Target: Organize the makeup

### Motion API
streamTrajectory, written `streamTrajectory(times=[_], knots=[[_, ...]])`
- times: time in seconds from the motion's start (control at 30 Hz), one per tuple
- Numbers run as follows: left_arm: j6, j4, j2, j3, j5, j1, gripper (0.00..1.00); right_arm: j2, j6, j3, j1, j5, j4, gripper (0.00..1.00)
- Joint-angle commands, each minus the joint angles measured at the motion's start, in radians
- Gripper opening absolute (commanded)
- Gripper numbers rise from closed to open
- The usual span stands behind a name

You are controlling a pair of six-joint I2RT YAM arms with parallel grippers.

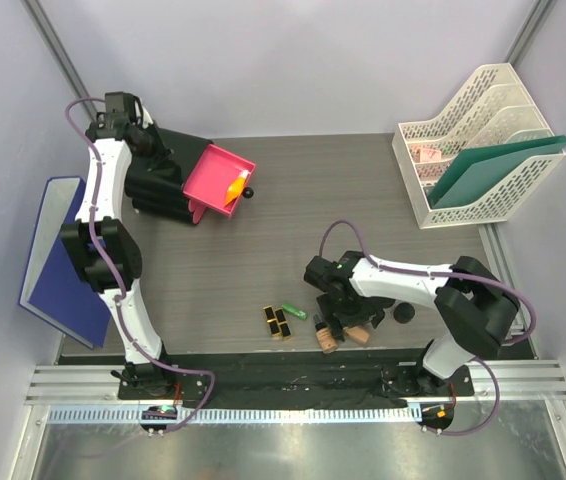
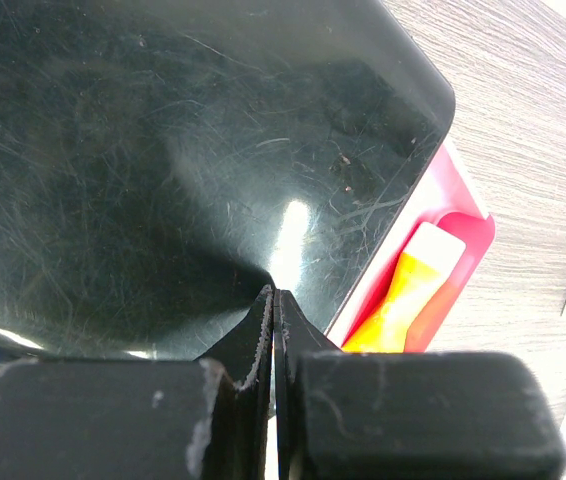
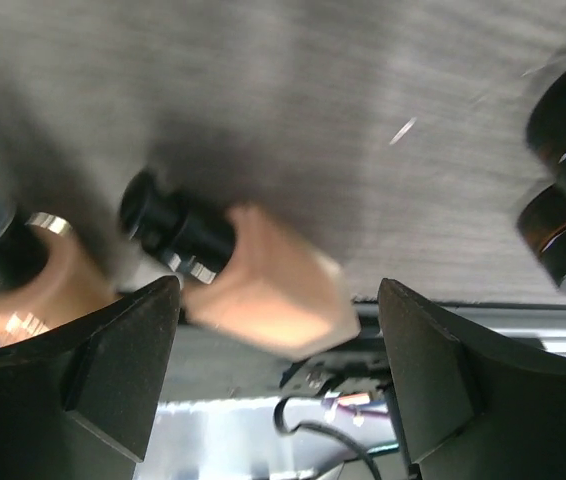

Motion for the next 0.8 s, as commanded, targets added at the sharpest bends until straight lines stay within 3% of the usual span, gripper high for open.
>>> streamTrajectory(times=[0.0, 0.03, 0.1, 0.13, 0.4, 0.6, 0.77], knots=[[0.039, -0.087, 0.018, -0.046, -0.028, 0.010, 0.00, 0.025, 0.024, -0.011, 0.004, 0.110, 0.039, 0.72], [0.039, -0.088, 0.016, -0.047, -0.026, 0.008, 0.00, 0.027, 0.020, -0.013, 0.006, 0.113, 0.049, 0.56], [0.037, -0.087, 0.016, -0.046, -0.023, 0.008, 0.00, 0.030, 0.026, -0.007, 0.006, 0.124, 0.058, 0.09], [0.037, -0.088, 0.018, -0.043, -0.023, 0.010, 0.00, 0.031, 0.024, -0.003, 0.006, 0.125, 0.059, 0.04], [0.040, -0.093, 0.018, -0.043, -0.023, 0.008, 0.00, 0.025, -0.012, 0.144, 0.006, 0.216, 0.036, 0.01], [0.040, -0.095, 0.013, -0.043, -0.023, 0.008, 0.00, 0.116, -0.098, 0.488, 0.003, 0.257, -0.022, 0.01], [0.040, -0.098, 0.009, -0.047, -0.022, 0.008, 0.00, 0.275, -0.190, 0.883, -0.002, 0.277, -0.088, 0.01]])
